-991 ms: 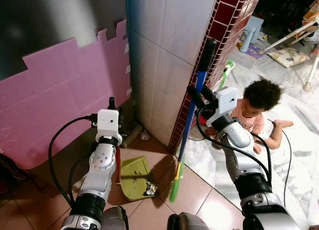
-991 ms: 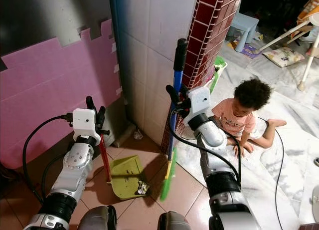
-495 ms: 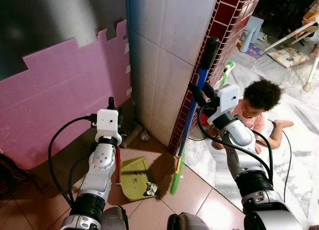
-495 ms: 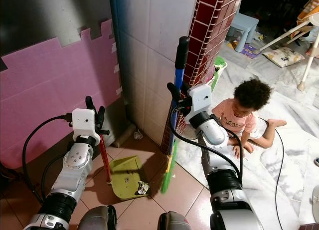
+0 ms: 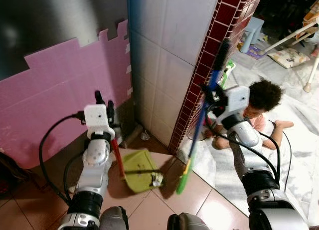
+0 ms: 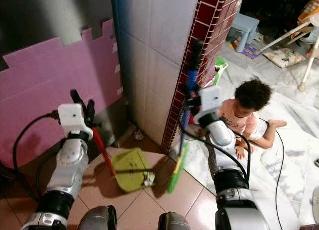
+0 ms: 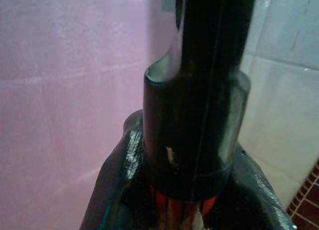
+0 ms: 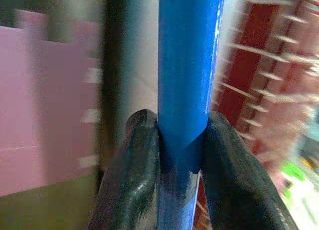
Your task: Sweep floor
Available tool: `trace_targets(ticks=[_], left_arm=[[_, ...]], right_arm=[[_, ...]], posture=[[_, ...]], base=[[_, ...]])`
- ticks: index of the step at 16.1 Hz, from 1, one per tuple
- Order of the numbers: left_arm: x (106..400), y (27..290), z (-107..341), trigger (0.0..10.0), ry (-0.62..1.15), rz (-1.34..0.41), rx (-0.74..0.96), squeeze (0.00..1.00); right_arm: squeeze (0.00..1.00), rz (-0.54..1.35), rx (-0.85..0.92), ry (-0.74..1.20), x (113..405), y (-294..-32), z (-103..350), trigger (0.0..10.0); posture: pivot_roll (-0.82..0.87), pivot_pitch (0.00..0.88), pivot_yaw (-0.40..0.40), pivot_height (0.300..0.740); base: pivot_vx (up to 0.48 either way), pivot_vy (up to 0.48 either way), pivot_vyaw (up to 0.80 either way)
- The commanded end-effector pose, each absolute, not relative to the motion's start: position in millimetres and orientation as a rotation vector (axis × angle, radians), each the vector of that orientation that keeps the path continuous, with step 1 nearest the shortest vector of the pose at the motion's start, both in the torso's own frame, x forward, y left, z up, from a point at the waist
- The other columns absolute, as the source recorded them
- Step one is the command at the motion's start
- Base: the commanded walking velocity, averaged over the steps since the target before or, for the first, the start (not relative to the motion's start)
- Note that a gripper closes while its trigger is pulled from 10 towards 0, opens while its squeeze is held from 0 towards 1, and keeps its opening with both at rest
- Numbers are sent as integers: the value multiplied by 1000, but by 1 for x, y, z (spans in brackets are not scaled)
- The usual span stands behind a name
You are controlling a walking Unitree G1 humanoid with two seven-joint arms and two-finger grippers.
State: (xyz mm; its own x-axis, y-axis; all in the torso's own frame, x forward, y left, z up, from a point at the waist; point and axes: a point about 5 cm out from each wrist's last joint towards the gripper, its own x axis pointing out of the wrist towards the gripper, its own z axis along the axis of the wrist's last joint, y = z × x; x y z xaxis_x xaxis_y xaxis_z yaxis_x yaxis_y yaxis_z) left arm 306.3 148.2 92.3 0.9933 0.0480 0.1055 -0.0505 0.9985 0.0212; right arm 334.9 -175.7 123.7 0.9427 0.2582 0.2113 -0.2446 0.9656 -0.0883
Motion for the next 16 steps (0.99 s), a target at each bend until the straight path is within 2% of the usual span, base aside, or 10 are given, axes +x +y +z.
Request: trace_targets(ticks=[1, 16], left_arm=[[310, 144, 97, 10000, -128, 12, 45, 0], [308, 144, 90, 10000, -103, -5, 51, 0]], right_arm=[[0, 212, 1, -216, 334, -177, 119, 10000], [0, 196, 13, -196, 332, -174, 111, 10000]], posture=[[-94, 0, -48, 740], [-89, 0, -42, 740]], base=[[0, 0, 0], [0, 0, 0]])
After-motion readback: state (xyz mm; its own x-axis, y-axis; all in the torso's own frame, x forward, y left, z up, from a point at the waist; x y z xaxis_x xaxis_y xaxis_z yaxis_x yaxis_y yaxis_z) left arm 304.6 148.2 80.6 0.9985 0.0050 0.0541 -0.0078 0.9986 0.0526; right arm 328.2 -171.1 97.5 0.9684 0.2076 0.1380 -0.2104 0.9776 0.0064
